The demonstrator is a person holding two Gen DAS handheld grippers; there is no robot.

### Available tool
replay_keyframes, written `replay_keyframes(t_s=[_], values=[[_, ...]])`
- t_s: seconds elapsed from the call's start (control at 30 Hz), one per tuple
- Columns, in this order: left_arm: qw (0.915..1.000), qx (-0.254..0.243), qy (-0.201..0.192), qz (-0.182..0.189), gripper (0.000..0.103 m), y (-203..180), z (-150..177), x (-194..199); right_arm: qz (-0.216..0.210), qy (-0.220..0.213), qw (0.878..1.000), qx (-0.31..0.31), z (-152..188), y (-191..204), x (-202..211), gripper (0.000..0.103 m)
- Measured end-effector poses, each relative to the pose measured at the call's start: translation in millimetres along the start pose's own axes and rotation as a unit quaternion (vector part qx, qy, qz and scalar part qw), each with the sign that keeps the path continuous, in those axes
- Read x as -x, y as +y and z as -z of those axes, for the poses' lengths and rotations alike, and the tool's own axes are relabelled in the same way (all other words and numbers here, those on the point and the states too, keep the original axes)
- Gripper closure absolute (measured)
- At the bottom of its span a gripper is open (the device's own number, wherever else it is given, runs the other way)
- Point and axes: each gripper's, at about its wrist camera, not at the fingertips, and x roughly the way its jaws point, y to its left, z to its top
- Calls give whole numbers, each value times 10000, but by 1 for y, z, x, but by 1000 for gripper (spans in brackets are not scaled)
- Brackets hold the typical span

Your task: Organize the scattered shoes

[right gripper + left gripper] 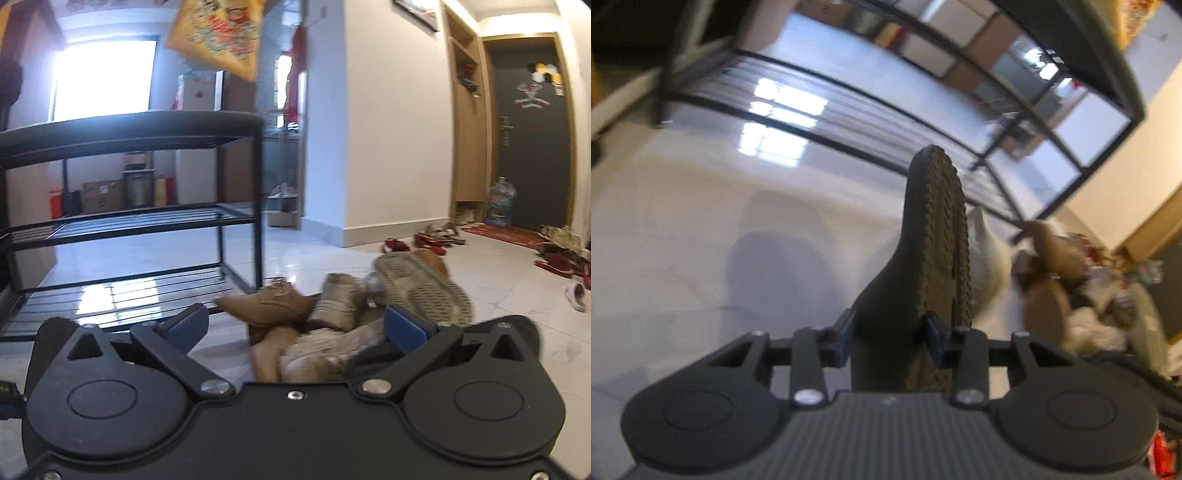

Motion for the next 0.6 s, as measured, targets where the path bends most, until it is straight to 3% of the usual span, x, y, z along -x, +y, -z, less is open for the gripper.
replay_keyframes(t_s=[0.2, 0.33, 0.4, 0.47, 0.53, 0.6], values=[[9989, 299, -65, -355, 69, 39, 0, 1, -354, 107, 9992, 163, 1, 35, -2, 0], [9969, 41, -109, -783, 67, 47, -8, -1, -538, 244, 9978, 305, 5, 46, -1, 0], [9953, 60, -109, -962, 54, 49, -12, -4, -745, 408, 9961, 250, 5, 46, -5, 0], [9944, 99, -162, -1040, 33, 49, -13, 5, -952, 571, 9936, 195, 5, 47, -10, 0], [9932, 101, -220, -1141, 19, 49, -14, 17, -1158, 734, 9905, 139, 6, 48, -14, 0], [9921, 78, -256, -1224, 17, 43, -19, 28, -1364, 897, 9866, 84, 6, 48, -19, 0]])
